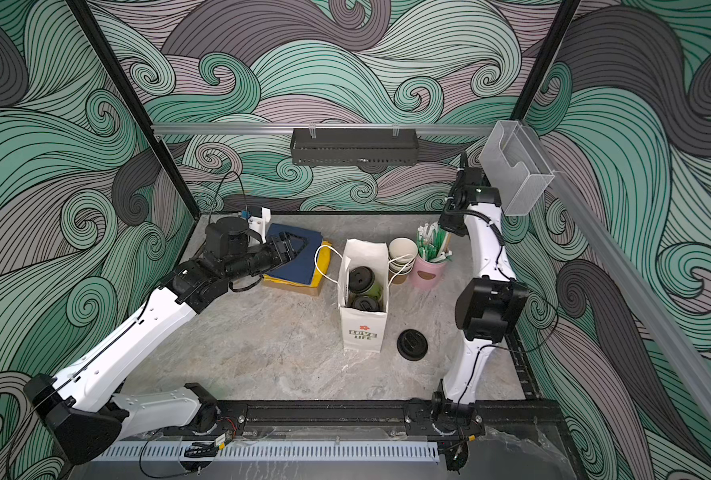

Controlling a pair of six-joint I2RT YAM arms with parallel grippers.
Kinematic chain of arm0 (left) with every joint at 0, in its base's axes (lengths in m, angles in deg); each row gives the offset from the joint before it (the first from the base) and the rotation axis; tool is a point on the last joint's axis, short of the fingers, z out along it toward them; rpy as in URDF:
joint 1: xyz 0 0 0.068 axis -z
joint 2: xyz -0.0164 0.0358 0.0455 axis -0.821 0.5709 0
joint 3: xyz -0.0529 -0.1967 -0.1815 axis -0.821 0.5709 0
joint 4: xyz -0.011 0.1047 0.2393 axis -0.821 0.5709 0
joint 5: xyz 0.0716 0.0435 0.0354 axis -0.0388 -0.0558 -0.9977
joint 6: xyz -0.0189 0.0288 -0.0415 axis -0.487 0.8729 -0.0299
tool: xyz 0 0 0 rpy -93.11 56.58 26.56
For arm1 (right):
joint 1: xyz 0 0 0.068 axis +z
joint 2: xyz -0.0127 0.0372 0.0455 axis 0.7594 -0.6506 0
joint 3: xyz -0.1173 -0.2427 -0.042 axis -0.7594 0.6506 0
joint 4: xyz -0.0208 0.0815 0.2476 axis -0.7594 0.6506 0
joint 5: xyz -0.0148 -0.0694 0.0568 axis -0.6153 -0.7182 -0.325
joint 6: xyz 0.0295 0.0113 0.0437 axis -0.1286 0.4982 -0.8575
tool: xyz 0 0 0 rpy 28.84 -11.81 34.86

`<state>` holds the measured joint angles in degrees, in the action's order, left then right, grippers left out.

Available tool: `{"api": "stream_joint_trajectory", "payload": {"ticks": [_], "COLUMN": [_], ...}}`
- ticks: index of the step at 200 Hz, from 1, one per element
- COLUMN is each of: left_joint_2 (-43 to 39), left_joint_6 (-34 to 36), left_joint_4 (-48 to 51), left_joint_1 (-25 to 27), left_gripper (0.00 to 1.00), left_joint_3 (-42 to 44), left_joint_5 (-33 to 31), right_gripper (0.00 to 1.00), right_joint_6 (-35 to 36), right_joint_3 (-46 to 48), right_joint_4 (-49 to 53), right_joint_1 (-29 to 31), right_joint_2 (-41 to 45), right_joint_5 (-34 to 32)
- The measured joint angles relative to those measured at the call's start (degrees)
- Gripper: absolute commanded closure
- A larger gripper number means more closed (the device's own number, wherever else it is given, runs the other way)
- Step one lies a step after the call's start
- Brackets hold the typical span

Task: Pack the takeout coffee
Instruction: 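Grasp a wooden stirrer in the pink cup with the right gripper and lift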

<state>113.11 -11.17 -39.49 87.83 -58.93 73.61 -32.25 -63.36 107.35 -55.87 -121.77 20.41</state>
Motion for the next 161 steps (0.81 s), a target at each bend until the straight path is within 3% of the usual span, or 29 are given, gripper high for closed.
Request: {"api": "stream_joint_trajectory", "payload": {"ticks": [61,161], "left_joint_2": [0.0,0.0], "left_joint_6": [0.0,0.0], "left_joint_4": [0.0,-0.4], "left_joint_1": [-0.2,-0.3], "left_gripper": [0.33,0.33], "left_joint_3": [0.0,0.0], "left_joint_5": [0.0,0.8], "right_gripper": [0.97,1.0], "right_joint_6": [0.2,2.3], "right_joint_3": [-0.1,-0.3], "right_joint_4": [0.9,3.5], "right_joint_1": [0.0,0.0], "right_joint_2": [-1.2,7.8], "right_joint_5": [0.0,-0.6]}}
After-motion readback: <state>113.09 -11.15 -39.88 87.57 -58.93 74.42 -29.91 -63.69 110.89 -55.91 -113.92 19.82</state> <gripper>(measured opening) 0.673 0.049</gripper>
